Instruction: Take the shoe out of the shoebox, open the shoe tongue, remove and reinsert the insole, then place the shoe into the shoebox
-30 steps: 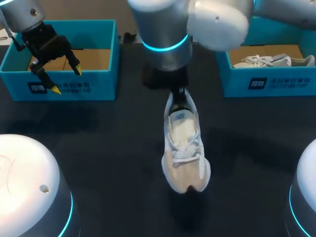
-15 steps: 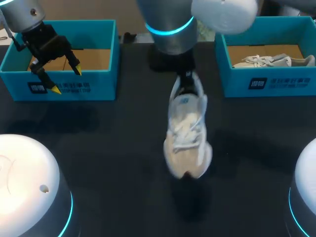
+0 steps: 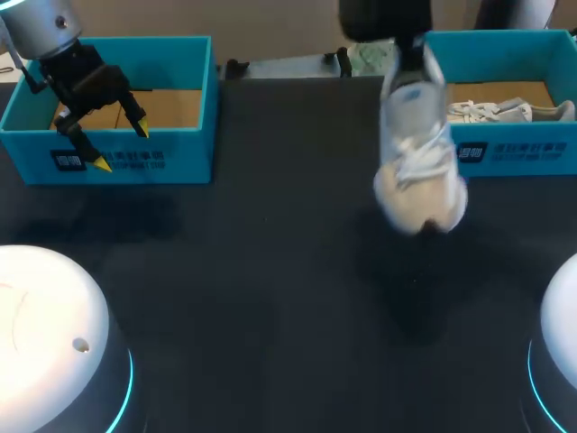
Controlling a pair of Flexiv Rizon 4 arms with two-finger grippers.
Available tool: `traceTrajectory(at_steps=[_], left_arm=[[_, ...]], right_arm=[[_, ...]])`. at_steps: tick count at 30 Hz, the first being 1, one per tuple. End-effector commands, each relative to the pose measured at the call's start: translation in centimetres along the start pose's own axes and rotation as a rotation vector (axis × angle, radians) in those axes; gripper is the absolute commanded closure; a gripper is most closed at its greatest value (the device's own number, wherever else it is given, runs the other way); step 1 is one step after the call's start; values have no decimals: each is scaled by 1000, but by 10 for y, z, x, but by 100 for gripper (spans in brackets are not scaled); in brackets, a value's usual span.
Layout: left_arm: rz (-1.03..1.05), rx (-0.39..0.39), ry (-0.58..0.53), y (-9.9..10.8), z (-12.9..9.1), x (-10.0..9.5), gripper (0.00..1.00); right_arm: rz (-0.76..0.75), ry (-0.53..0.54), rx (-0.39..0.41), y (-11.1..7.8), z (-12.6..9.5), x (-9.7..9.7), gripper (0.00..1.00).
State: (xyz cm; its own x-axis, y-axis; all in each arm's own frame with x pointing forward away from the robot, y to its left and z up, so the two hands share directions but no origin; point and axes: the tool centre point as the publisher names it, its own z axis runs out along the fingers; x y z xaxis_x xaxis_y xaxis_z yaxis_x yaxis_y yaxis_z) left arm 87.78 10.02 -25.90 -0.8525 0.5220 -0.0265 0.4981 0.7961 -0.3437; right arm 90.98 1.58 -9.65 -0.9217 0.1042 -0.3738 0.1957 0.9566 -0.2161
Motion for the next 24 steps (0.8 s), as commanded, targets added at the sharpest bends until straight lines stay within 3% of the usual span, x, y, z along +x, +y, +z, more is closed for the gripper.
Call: traceTrajectory(at_steps=[1,12,15,16,18,24], left_arm=[[1,-2,1,0,0,0,0],[1,-2,1,0,0,0,0],[1,-2,1,0,0,0,0],[1,-2,1,0,0,0,0],[1,-2,1,0,0,0,0],[1,-2,1,0,0,0,0]], right_arm=[[12,4,-64,-19,2,-5,100],[17,6,-74,-19,6,-9,100],[20,7,-102,-30,16,-36,100],[14,17,-46,-35,19,-52,100],[23,5,-71,-43,23,-75,100],[-16,-16,-72,-52,43,-130,100]])
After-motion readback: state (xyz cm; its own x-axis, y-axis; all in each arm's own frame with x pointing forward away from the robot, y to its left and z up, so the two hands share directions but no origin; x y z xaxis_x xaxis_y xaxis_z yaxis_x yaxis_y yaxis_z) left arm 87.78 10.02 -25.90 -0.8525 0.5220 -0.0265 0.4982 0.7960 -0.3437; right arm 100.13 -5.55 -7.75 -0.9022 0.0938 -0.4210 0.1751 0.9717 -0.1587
